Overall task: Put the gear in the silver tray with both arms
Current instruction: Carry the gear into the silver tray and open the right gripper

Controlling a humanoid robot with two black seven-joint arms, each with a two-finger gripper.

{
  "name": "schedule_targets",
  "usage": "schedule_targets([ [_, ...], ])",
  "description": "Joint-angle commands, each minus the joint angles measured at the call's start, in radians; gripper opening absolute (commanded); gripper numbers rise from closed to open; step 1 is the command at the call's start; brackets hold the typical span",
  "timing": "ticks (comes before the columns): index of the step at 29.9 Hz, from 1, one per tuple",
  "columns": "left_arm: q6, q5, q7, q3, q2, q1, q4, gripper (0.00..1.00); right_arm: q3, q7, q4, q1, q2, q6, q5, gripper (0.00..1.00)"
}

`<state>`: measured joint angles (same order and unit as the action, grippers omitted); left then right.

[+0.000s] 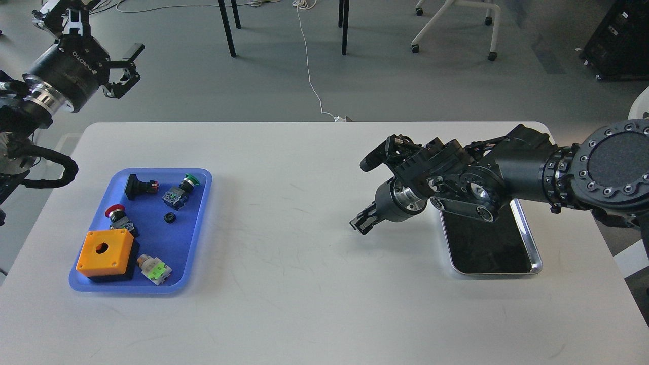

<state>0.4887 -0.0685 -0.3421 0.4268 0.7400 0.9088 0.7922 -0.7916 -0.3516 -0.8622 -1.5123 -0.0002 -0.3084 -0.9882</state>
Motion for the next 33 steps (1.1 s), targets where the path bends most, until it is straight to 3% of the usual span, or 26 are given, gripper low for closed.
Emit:
schedule_targets([
  [1, 0.000, -0.001, 0.000, 0.001, 0.012, -0.008, 0.001, 0.97, 0.006, 0.000, -0.072, -0.066, -0.094, 0.000, -0.004, 0.17],
  [9, 0.000, -0.001, 0.003, 0.001, 0.010, -0.010, 0.010, 0.97, -0.004, 0.003, -0.277, -0.124, -0.516, -0.003, -0.151, 0.18],
  [14, 0.000, -0.001, 0.005, 0.001, 0.007, -0.010, 0.022, 0.97, 0.005, 0.003, -0.299, -0.057, -0.678, -0.001, -0.242, 0.18],
  [29, 0.000, 0.001, 0.006, -0.008, 0.009, -0.028, 0.038, 0.97, 0.052, 0.009, -0.270, 0.155, -0.698, 0.060, -0.250, 0.22],
  [31, 0.000, 0.001, 0.006, -0.008, 0.007, -0.028, 0.038, 0.97, 0.054, 0.011, -0.268, 0.164, -0.698, 0.060, -0.253, 0.27],
  [32, 0.000, 0.001, 0.006, -0.010, 0.007, -0.028, 0.038, 0.97, 0.055, 0.011, -0.270, 0.167, -0.698, 0.060, -0.253, 0.33],
  [33, -0.007, 0.003, 0.006, -0.010, 0.006, -0.028, 0.038, 0.97, 0.060, 0.013, -0.270, 0.170, -0.698, 0.061, -0.251, 0.45],
])
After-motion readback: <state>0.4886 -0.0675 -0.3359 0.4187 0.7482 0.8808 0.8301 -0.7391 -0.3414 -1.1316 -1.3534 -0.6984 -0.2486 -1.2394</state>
